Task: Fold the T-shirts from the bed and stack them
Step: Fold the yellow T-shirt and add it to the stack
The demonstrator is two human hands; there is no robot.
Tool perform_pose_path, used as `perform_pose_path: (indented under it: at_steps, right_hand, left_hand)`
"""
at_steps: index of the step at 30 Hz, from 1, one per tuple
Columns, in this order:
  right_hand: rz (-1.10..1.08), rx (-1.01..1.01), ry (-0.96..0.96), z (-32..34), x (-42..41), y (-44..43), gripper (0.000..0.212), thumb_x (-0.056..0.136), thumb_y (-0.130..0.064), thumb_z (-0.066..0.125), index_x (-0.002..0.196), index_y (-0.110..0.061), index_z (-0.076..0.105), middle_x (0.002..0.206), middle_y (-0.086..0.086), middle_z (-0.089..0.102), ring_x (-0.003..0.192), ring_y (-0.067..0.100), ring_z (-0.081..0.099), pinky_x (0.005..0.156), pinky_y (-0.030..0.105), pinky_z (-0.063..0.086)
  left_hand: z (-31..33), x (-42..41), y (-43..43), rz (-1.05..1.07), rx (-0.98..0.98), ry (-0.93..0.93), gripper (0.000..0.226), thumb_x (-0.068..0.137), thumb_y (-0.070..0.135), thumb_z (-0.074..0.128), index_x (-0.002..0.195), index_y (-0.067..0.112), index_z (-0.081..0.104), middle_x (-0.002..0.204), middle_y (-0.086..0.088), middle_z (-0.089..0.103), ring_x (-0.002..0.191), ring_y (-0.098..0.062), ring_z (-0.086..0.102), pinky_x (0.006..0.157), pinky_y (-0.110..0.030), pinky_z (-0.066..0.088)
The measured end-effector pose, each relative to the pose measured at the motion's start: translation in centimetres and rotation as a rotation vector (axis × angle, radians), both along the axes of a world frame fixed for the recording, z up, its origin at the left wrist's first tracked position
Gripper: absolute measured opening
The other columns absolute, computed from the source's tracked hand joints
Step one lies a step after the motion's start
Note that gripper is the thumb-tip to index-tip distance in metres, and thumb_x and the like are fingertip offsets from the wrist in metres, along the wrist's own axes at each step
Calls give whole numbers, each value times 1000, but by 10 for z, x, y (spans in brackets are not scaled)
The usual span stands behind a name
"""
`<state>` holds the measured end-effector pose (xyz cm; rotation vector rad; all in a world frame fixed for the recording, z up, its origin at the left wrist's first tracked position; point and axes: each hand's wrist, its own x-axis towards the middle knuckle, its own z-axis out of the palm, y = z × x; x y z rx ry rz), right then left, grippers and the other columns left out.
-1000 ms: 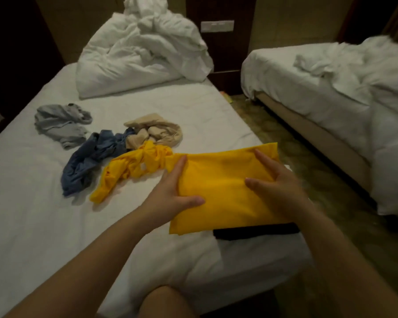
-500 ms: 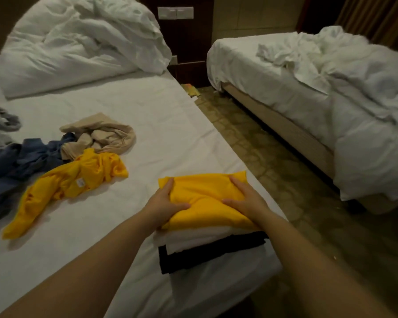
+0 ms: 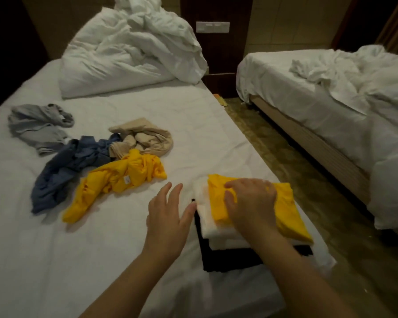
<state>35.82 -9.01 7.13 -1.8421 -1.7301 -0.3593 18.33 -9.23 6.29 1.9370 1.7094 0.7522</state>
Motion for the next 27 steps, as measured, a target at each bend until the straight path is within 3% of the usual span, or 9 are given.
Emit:
perform_pose_path:
  at_steps: [4, 7, 12, 16, 19, 22, 24, 27]
  right_hand:
    - [207, -89, 31, 2, -102, 13, 28, 78, -34, 40, 75, -29, 68, 71, -8, 67, 75, 17, 63, 87, 41, 31]
    - [276, -221, 83, -23, -156, 31, 24, 81, -32, 45, 81, -29, 69, 74, -8, 68, 77, 17, 63, 85, 42, 42]
    - [337, -475, 96, -65, -223, 77, 29, 95, -39, 41, 115, -31, 60, 110, -7, 66, 108, 18, 55, 98, 37, 28]
    - [304, -508, 106, -97, -261, 121, 31, 94, -42, 43, 123, -32, 51, 126, -4, 55, 118, 20, 46, 98, 38, 29]
    - [238, -483, 85, -115, -276, 147, 39, 91, -39, 49, 128, -29, 43, 140, 3, 38, 126, 26, 36, 99, 41, 30]
    - [139, -507, 161, -122, -275, 166, 56, 91, -37, 52, 141, -34, 25, 151, 5, 16, 132, 30, 24, 103, 45, 30]
    - [160, -496, 211, -127, -270, 174, 53, 92, -29, 52, 141, -29, 30, 146, 7, 26, 126, 30, 33, 96, 42, 36]
    - [252, -394, 335, -123, -261, 173, 36, 91, -13, 48, 127, -17, 51, 129, 7, 50, 113, 25, 49, 84, 30, 37]
  left_hand:
    - [-10, -70, 4, 143, 48, 98, 83, 76, 68, 12, 138, 21, 40, 147, -5, 35, 134, -25, 30, 105, -42, 28]
    - [-24, -127, 13, 252, 50, 159, 67, 87, 61, 29, 138, 18, 40, 144, -7, 39, 131, -28, 35, 102, -45, 32]
    - [-61, -199, 42, 363, -43, 252, 71, 84, 59, 25, 141, 18, 35, 142, -11, 40, 127, -33, 37, 97, -47, 35]
    - [-92, -223, 77, 367, -80, 248, 60, 93, 51, 37, 144, 21, 26, 147, -9, 31, 130, -31, 31, 101, -46, 32]
    - [-110, -233, 103, 326, -65, 184, 65, 91, 50, 47, 145, 21, 24, 144, -10, 35, 127, -31, 36, 101, -46, 36]
    - [-119, -240, 120, 290, -26, 43, 55, 91, 33, 53, 140, 16, 34, 127, -11, 53, 112, -29, 50, 88, -42, 44]
    - [-120, -245, 123, 290, 11, -2, 38, 94, 24, 42, 131, 13, 47, 114, -12, 60, 101, -30, 55, 80, -39, 44]
    - [-112, -248, 114, 303, 33, -33, 46, 88, 28, 30, 123, 13, 55, 107, -11, 63, 93, -26, 56, 73, -34, 42]
